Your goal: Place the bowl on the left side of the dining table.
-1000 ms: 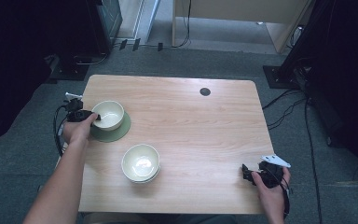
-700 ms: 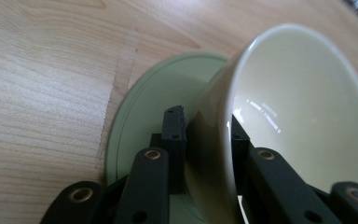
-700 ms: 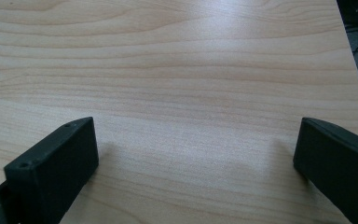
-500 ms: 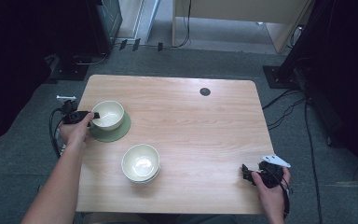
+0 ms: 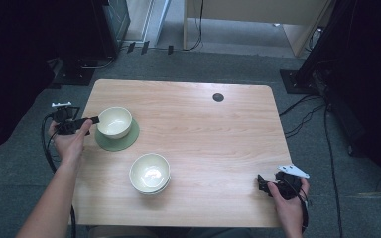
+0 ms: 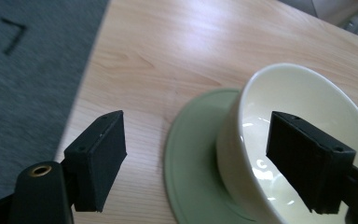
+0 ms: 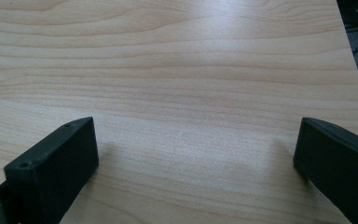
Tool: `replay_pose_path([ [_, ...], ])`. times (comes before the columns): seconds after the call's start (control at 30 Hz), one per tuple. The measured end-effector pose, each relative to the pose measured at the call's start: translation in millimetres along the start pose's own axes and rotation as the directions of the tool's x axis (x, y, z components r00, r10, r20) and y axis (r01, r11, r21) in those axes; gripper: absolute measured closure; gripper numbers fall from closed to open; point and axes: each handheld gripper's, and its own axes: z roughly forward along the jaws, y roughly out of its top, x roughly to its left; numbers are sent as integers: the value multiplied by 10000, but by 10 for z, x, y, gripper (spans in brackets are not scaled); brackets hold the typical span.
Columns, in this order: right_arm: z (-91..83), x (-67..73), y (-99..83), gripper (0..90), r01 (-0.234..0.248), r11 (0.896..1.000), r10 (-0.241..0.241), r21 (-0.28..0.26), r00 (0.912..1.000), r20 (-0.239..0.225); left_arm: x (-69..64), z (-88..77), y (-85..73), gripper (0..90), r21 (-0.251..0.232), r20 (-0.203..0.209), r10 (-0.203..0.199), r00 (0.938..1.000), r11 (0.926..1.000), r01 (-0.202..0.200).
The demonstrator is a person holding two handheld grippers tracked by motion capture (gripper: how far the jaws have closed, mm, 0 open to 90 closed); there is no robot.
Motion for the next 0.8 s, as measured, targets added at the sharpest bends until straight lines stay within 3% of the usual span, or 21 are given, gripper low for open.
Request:
replay_pose_path([
  [0.07,0,0,0,0,-2,10000,2,2,10000,1,0,-49,-10,171,-109,-310,191,9993,9998,-194],
  [0.13,0,0,0,0,2,10000,-2,0,10000,0,-2,-84,-16,176,-98,-236,211,9995,9997,-213],
  [0.3,0,0,0,0,2,10000,-2,-2,10000,1,-53,-174,-69,166,-118,-147,749,9971,9971,-750],
  [0.47,0,0,0,0,2,10000,-2,-1,10000,1,-98,-273,-159,165,-570,-594,1196,9910,9908,-1230],
  [0.53,0,0,0,0,-1,10000,1,-1,10000,1,-115,-298,-191,165,-644,-517,1280,9904,9893,-1312],
  [0.7,0,0,0,0,-4,10000,4,1,10000,0,-177,-404,-276,165,-974,-564,1835,9814,9773,-1883],
  [0.8,0,0,0,0,-1,10000,1,2,10000,0,-208,-466,-319,165,-1196,-282,1946,9805,9732,-1966],
])
